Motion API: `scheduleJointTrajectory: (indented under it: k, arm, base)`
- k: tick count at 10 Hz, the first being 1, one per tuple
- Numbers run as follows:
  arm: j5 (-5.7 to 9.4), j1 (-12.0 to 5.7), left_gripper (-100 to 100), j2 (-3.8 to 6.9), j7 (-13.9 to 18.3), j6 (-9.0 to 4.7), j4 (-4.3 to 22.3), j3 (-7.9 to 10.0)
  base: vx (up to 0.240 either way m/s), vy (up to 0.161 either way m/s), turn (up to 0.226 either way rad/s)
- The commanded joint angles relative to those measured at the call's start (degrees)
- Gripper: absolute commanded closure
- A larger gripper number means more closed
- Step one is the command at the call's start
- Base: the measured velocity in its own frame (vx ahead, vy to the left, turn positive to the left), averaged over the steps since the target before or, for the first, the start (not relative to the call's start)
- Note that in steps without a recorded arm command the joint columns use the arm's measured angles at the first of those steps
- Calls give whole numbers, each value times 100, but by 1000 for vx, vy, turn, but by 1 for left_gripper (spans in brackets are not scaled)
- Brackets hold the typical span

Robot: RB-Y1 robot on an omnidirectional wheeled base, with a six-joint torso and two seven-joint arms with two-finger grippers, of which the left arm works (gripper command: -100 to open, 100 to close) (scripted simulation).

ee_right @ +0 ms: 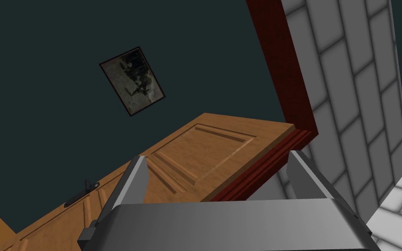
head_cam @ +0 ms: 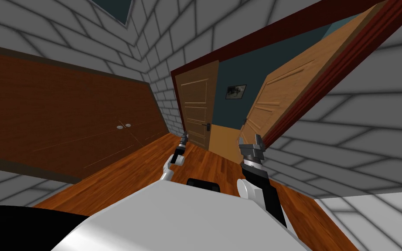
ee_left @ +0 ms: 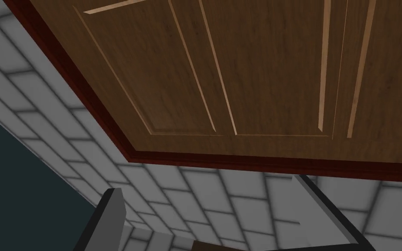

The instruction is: Push the door open

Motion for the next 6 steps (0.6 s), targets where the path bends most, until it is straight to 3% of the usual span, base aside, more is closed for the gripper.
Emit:
scheduleJointTrajectory:
  k: [1, 6]
  arm:
    - [0, -217, -100, -4, 37, 23, 286, -20]
    - [-9, -782, -100, -47, 153, 62, 1272, -107]
  base:
    - [115, 28, -23]
    - [100, 10, -23]
